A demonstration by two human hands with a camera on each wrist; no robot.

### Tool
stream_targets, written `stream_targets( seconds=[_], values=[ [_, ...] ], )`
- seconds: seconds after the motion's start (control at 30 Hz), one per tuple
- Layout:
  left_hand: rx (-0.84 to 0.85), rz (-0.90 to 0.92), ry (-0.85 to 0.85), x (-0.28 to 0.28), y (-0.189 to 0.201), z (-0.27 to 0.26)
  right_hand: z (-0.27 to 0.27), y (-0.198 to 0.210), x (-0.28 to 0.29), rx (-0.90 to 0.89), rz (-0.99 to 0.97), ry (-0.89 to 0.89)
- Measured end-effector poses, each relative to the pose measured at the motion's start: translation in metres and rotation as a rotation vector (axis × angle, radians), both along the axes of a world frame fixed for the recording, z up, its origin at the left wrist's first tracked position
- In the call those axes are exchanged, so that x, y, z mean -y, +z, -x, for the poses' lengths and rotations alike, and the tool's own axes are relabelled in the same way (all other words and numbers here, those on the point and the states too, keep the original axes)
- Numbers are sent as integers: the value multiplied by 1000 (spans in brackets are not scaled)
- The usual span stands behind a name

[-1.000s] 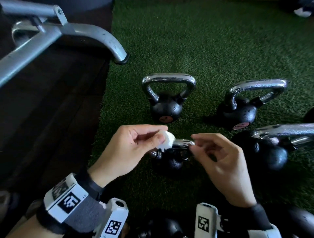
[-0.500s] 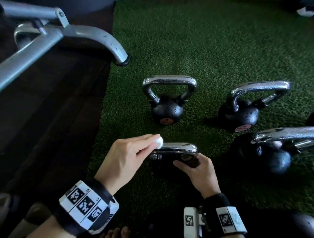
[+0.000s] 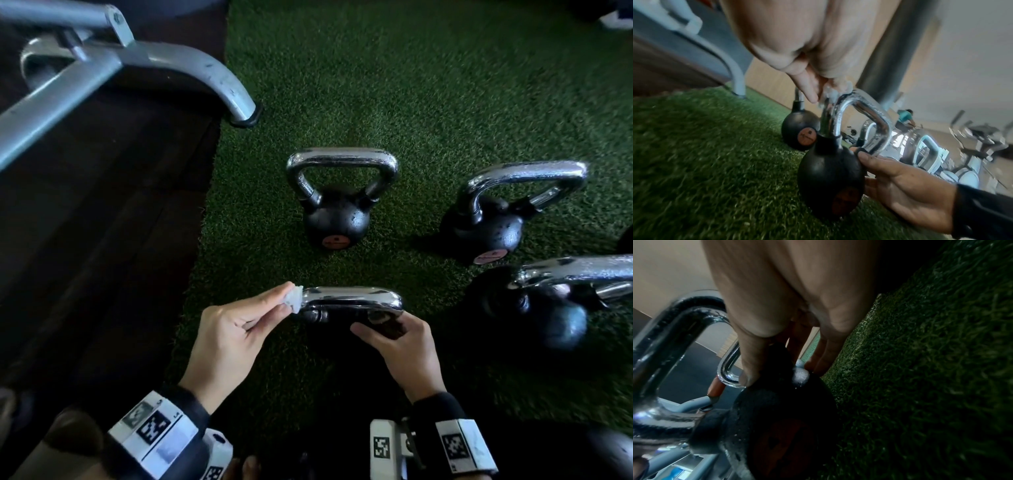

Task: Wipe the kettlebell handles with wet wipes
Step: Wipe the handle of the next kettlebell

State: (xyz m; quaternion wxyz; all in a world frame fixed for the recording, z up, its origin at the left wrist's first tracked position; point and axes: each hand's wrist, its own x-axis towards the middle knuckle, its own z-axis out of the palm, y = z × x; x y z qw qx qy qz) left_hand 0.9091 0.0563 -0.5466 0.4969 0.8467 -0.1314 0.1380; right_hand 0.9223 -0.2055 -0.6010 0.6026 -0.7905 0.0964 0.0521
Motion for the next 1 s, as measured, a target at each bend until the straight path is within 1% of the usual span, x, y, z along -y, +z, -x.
stream_targets(
  seconds=[0.07, 0.2, 0.27, 0.33, 0.4, 0.53, 0.63, 0.7, 0.77, 0.83, 0.9, 1.0],
  values=[
    [-44, 80, 35, 0, -10, 0, -1, 1, 0, -4, -24, -5],
    [-37, 142, 68, 9, -19, 5, 0, -2, 2, -1, -4, -9],
    [-89, 189, 72, 10, -23, 5, 0, -3, 2, 4, -2, -22],
    [-178, 230, 77, 11, -26, 3, -1, -4, 3, 0, -5, -28],
    [-243, 233, 77, 15, -29, 2, -1, -2, 5, -2, -17, -32],
    [-254, 180, 75, 24, -35, 0, 3, 1, 6, -3, -3, -66],
    [-293, 191, 99, 27, -33, -13, 5, 0, 6, -3, 68, -108],
    [-297, 178, 109, 30, -30, -26, 8, 1, 6, 51, 119, -117],
    [-303, 163, 108, 34, -29, -42, 10, -1, 6, 151, 184, -46],
    [-356, 159, 111, 38, -26, -58, 11, -6, 4, 246, 240, 64],
    [-391, 159, 124, 42, -22, -69, 9, -10, 2, 293, 243, 148],
    [-413, 144, 115, 41, -21, -75, 0, -10, 5, 330, 238, 213]
  ],
)
